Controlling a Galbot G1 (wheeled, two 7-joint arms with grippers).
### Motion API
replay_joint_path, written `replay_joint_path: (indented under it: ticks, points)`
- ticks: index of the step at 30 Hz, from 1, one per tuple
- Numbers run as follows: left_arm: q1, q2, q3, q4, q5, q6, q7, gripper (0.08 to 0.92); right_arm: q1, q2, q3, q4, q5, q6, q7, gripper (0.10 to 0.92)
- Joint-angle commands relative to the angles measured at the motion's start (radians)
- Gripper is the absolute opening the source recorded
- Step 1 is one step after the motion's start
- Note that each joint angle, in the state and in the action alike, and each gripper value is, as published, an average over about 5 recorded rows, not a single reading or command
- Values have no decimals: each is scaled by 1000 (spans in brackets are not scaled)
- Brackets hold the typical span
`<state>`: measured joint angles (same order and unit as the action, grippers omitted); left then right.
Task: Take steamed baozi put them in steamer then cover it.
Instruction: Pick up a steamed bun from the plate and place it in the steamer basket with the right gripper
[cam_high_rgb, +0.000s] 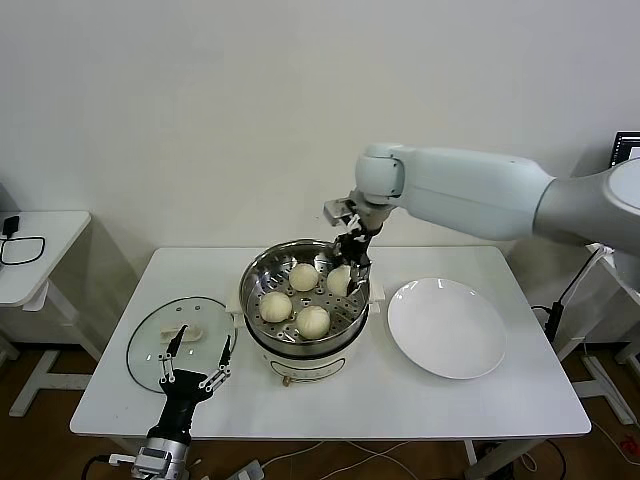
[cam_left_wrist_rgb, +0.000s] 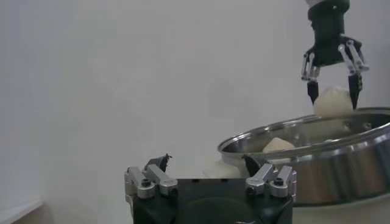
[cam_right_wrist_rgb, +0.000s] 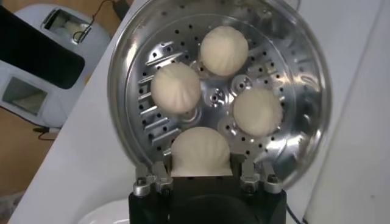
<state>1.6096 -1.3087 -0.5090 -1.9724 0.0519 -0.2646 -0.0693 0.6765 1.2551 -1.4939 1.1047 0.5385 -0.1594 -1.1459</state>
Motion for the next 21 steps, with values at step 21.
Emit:
replay_joint_path:
  ticks: [21]
  points:
    - [1,2,-10,8,-2,-4,-3,823,-114,81,2,-144,-79,3,29,803]
